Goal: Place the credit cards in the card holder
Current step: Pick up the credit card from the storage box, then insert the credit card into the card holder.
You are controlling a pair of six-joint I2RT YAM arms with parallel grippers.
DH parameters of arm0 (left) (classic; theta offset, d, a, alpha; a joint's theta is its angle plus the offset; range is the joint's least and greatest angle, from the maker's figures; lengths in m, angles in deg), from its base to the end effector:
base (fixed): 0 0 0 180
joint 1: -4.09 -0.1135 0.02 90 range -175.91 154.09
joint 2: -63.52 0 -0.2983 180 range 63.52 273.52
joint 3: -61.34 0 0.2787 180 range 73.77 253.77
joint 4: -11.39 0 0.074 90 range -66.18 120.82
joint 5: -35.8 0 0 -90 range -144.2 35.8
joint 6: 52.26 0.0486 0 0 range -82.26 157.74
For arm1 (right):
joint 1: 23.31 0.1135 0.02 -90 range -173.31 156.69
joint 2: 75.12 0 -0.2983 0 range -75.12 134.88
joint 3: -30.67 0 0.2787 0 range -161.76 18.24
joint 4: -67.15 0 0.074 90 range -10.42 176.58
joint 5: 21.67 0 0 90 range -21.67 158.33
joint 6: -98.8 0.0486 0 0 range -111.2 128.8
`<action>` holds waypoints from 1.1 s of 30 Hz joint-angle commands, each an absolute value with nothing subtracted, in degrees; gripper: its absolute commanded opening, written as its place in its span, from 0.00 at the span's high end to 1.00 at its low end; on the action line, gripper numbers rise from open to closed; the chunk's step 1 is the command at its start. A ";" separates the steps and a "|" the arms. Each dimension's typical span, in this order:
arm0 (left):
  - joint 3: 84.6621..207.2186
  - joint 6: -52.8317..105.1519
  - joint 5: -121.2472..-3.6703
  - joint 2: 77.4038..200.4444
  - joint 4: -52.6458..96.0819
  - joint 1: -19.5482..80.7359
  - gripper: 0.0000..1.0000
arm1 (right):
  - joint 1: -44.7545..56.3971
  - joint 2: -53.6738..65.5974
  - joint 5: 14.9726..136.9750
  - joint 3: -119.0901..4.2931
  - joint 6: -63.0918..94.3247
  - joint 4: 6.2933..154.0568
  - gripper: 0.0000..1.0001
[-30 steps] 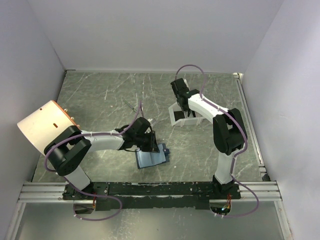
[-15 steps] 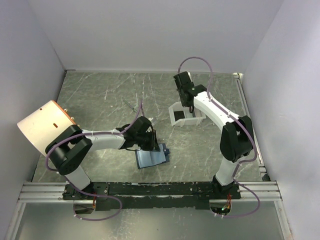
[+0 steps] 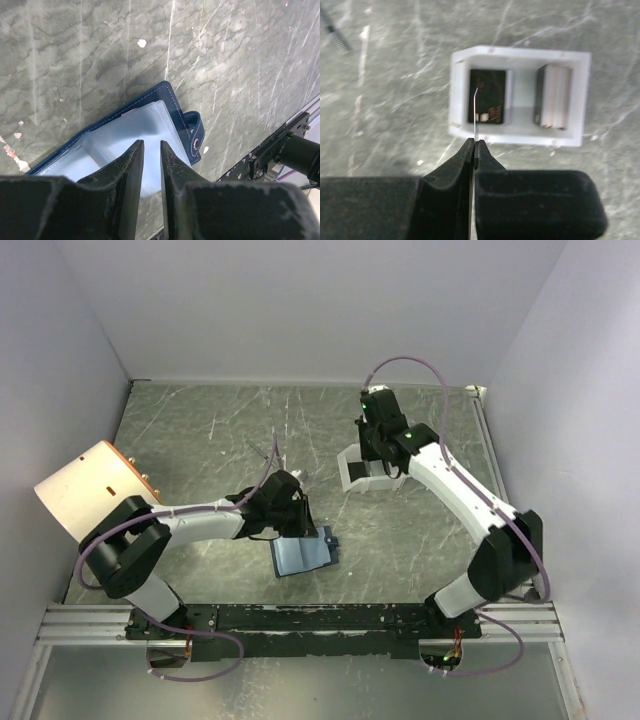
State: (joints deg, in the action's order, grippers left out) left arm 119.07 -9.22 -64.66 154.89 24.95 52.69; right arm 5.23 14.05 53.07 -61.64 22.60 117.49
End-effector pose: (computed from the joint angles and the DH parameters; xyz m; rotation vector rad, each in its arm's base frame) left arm 0.2195 -0.2623 0.1680 0.1314 2.6165 -0.9209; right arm 0.3365 0.1685 0.3383 -0.1794 2.3508 0.0391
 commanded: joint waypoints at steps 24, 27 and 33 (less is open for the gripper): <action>105.75 -16.02 -56.17 132.65 38.89 50.28 0.81 | 18.39 -5.41 81.95 -27.39 49.95 90.47 1.00; 103.97 -16.20 -56.97 131.96 37.17 50.28 0.81 | 20.25 -3.53 82.38 -25.57 50.83 88.70 1.00; 102.05 -16.56 -57.35 133.33 34.90 50.32 0.85 | 20.93 0.68 84.73 -22.28 51.33 84.63 1.00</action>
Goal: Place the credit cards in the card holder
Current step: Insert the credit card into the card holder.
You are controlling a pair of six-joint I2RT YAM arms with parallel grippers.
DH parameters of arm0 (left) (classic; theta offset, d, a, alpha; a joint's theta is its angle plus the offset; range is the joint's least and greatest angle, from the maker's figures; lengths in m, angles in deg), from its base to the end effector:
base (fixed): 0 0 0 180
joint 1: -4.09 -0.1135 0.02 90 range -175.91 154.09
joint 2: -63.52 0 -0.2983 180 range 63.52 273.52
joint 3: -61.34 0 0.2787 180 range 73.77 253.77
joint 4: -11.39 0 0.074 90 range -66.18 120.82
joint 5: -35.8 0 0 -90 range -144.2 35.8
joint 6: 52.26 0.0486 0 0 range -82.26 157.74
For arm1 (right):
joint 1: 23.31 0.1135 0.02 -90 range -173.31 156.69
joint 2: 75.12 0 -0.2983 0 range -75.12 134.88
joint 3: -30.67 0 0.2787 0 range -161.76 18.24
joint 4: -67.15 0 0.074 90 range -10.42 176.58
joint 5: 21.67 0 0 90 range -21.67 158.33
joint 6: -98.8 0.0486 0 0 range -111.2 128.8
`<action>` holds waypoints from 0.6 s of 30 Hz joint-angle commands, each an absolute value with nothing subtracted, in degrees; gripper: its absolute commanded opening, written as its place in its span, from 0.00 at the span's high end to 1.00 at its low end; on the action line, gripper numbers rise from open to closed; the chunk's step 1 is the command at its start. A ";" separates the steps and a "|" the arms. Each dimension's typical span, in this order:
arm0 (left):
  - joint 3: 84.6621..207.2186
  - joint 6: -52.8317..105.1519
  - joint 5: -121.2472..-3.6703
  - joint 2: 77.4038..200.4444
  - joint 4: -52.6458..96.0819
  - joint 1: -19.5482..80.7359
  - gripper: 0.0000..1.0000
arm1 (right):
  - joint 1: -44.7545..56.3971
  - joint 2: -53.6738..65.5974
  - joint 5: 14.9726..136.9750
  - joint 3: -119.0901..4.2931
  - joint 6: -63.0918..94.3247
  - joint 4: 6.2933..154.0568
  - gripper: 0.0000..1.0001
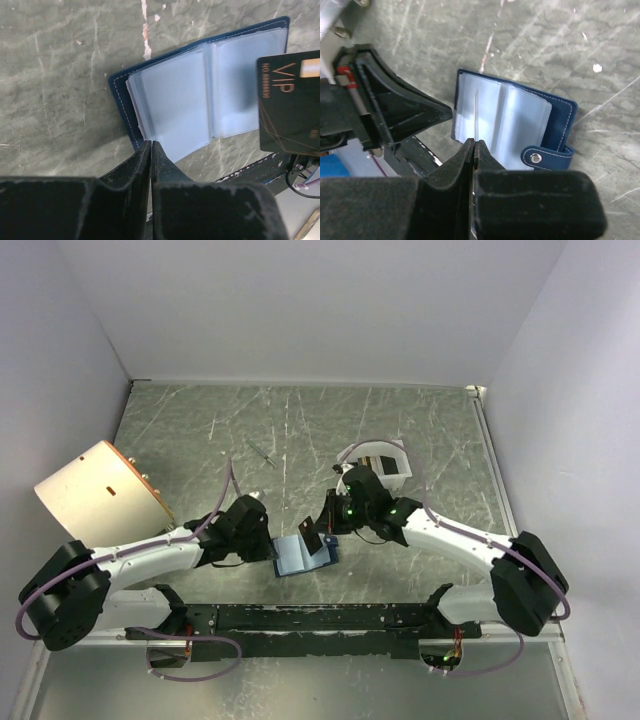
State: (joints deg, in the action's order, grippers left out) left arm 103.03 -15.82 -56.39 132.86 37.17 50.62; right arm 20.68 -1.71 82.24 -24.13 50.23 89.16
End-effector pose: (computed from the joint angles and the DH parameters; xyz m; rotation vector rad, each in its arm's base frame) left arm 0.1601 -0.1716 0.1648 -0.1470 2.6676 -0.7095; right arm 0.2012 0.2105 0.2316 -0.1945 2.4775 0.9961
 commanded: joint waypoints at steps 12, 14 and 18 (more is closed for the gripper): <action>100.09 -15.86 -56.20 138.19 32.60 50.29 0.84 | 20.77 4.14 86.15 -19.88 50.09 82.48 1.00; 100.25 -15.74 -55.95 138.72 32.55 50.28 0.84 | 20.75 4.99 87.10 -19.38 50.39 81.19 1.00; 100.57 -15.34 -55.09 138.82 34.01 50.26 0.84 | 20.79 5.54 86.53 -18.76 50.98 80.63 1.00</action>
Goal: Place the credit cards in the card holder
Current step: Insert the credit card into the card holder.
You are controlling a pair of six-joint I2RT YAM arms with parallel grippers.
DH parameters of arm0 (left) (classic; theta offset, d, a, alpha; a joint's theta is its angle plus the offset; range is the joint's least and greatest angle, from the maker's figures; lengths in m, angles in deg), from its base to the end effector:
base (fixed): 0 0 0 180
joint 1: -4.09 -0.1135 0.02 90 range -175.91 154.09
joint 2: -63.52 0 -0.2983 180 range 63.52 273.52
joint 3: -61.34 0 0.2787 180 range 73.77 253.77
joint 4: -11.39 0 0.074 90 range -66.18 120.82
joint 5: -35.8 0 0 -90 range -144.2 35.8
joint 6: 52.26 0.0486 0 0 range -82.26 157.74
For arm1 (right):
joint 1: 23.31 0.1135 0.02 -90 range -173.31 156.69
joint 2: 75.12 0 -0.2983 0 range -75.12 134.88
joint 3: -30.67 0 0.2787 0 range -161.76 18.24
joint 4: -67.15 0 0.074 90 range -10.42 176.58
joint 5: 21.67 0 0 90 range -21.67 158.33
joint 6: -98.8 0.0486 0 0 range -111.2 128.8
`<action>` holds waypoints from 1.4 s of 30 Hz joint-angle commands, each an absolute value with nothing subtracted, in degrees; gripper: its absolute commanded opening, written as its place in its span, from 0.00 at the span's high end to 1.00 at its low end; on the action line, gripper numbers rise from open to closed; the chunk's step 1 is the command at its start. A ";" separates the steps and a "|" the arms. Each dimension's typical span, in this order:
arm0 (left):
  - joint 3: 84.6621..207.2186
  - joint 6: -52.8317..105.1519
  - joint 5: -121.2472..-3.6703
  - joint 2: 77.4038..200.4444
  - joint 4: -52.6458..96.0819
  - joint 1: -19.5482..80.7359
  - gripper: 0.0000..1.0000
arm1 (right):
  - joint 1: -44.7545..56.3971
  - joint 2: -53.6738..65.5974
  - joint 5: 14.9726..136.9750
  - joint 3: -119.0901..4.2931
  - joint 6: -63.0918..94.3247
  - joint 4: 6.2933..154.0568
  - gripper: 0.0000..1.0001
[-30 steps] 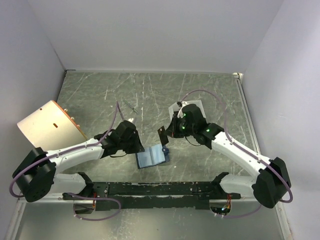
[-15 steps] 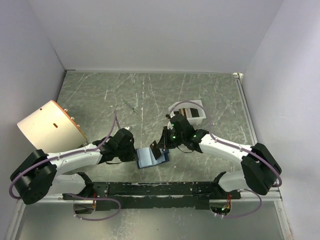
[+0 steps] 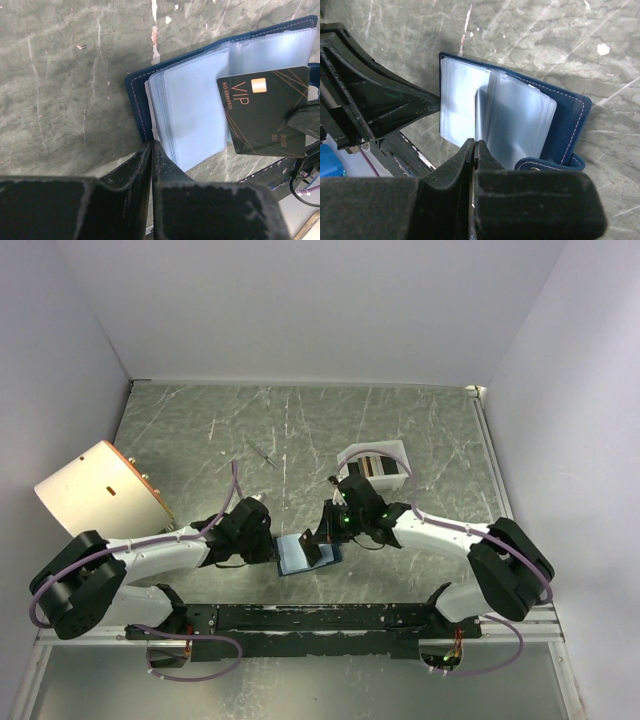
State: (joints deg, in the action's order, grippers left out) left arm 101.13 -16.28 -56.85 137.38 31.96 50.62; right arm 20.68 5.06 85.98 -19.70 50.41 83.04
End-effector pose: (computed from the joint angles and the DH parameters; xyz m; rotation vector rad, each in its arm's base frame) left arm 0.1627 -0.1749 0.1440 -0.1562 2.6914 -0.7008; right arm 0.2020 0.2155 0.1828 -0.2175 2.5868 1.0117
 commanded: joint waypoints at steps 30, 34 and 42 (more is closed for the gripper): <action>99.30 -15.92 -55.20 137.55 33.51 50.32 0.81 | 16.55 4.33 92.03 -12.52 52.32 73.56 1.00; 99.32 -15.92 -55.25 137.48 33.61 50.26 0.81 | 16.55 4.93 91.84 -12.39 52.05 73.34 1.00; 99.44 -15.83 -55.07 137.09 34.28 50.39 0.81 | 16.40 5.12 90.26 -12.18 52.30 73.26 1.00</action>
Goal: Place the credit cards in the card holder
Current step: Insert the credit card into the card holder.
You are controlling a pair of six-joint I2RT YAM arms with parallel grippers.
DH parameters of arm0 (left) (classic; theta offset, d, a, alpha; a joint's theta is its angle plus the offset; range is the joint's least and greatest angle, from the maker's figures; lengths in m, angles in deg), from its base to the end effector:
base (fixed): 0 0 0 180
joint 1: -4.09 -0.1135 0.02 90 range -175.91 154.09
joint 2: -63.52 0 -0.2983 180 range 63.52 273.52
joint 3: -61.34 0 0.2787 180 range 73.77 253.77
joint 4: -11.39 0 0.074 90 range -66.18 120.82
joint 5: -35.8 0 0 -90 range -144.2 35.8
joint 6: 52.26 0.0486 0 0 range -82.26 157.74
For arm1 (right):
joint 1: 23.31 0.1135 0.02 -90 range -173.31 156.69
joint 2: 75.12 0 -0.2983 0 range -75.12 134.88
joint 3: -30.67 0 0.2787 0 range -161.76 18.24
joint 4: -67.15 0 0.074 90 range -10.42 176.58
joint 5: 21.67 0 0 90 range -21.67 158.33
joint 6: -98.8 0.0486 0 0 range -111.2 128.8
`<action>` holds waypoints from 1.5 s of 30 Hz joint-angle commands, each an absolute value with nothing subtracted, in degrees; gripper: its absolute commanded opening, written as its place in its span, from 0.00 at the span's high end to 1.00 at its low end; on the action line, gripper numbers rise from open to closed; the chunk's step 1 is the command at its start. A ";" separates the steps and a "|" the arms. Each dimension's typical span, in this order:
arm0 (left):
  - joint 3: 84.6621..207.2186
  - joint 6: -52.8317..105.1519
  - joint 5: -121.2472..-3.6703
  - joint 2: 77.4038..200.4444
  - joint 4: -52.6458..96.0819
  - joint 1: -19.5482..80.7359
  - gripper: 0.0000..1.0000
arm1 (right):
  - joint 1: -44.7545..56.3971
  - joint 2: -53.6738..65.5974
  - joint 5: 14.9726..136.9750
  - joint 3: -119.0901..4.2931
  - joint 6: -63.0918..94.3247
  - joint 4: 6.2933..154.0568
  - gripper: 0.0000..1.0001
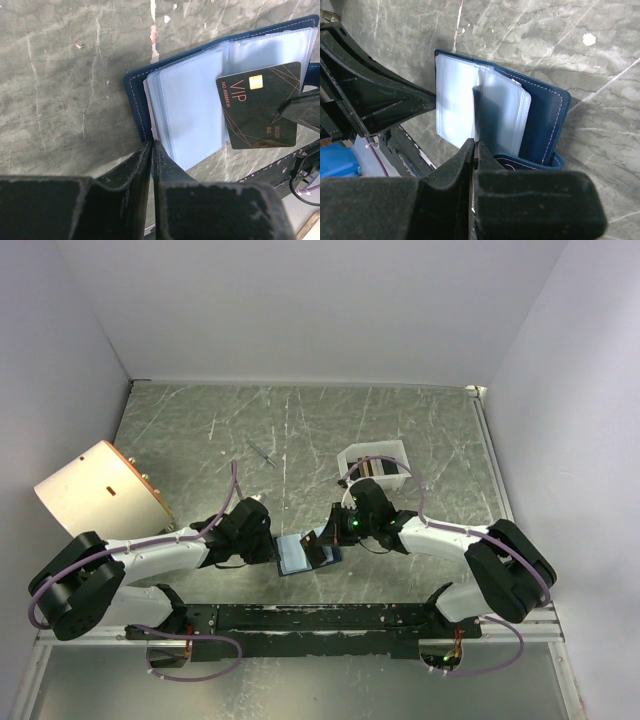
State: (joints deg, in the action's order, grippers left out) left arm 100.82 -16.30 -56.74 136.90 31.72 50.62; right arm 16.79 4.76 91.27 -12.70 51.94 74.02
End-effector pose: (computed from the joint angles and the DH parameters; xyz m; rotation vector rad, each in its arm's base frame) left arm 0.1619 -0.1739 0.1445 -0.1569 2.6841 -0.7055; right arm 0.2004 0.1935 0.1598 -0.1558 2.5643 1.1206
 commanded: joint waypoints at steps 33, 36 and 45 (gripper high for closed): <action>100.37 -15.50 -55.66 138.36 33.89 50.35 0.81 | 14.15 8.18 95.84 -10.30 51.75 67.90 1.00; 100.40 -15.42 -55.60 138.44 33.92 50.41 0.81 | 14.05 8.03 95.86 -10.23 51.41 67.78 1.00; 100.52 -14.59 -53.91 138.55 35.79 50.41 0.82 | 11.62 10.64 98.41 -12.85 46.03 70.93 1.00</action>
